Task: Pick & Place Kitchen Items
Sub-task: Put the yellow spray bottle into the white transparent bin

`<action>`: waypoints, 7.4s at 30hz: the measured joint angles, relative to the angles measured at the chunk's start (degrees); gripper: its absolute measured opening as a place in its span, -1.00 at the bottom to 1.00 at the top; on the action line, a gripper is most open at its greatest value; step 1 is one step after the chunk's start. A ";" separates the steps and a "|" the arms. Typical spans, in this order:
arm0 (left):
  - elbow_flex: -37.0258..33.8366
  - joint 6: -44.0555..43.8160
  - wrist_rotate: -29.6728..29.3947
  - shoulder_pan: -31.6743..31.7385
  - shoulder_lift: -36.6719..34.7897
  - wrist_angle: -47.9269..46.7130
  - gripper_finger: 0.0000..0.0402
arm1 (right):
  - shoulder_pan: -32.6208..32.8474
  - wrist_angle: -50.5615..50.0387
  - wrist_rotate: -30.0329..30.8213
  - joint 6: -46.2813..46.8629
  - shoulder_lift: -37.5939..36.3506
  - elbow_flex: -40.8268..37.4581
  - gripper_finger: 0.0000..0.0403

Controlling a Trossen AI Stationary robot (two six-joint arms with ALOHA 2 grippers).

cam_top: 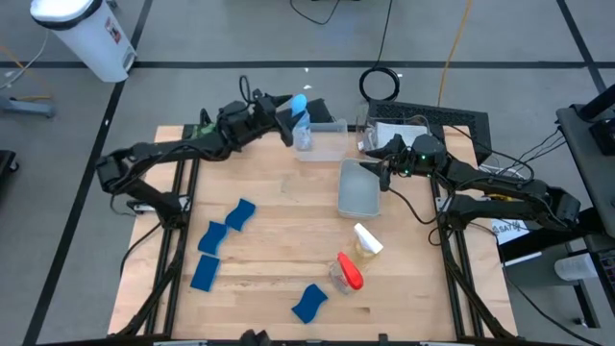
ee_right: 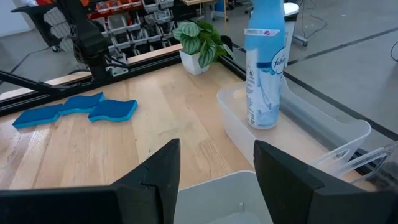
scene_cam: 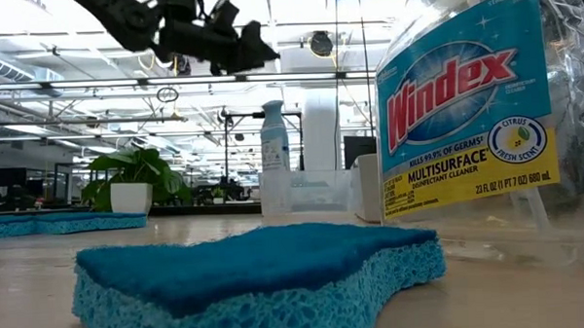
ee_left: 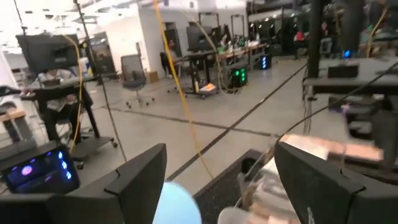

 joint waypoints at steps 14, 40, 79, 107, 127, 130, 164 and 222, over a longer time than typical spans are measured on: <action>-0.02 -1.09 0.16 -5.87 -8.06 -20.72 0.53 | 5.73 -2.23 -0.39 -0.24 -7.56 -0.04 -0.15; -0.02 -4.10 0.04 -11.19 -8.08 -30.69 0.53 | 50.49 -72.56 34.30 13.65 28.30 71.15 0.46; -0.02 -8.77 -0.02 -11.16 -7.12 -35.52 0.53 | 50.21 -101.94 10.08 42.07 49.53 88.04 0.07; -0.02 -9.16 0.00 -11.17 -6.73 -34.29 0.53 | 43.38 -102.01 19.57 31.90 34.61 87.84 -0.68; -0.02 -8.96 0.02 -11.18 -6.75 -33.77 0.53 | 13.45 -86.08 13.16 -0.19 32.48 87.84 -0.68; -0.02 -7.99 0.02 -11.16 -6.74 -33.79 0.53 | 7.81 -84.73 9.72 -3.64 34.05 88.24 -0.68; -0.02 -6.08 -0.02 -11.16 -6.75 -33.80 0.53 | -10.92 -97.29 6.60 -18.48 58.52 103.91 -0.67; -0.02 -6.56 0.00 -11.16 -6.77 -34.46 0.53 | -0.92 -67.61 7.45 -21.20 58.80 95.14 -0.03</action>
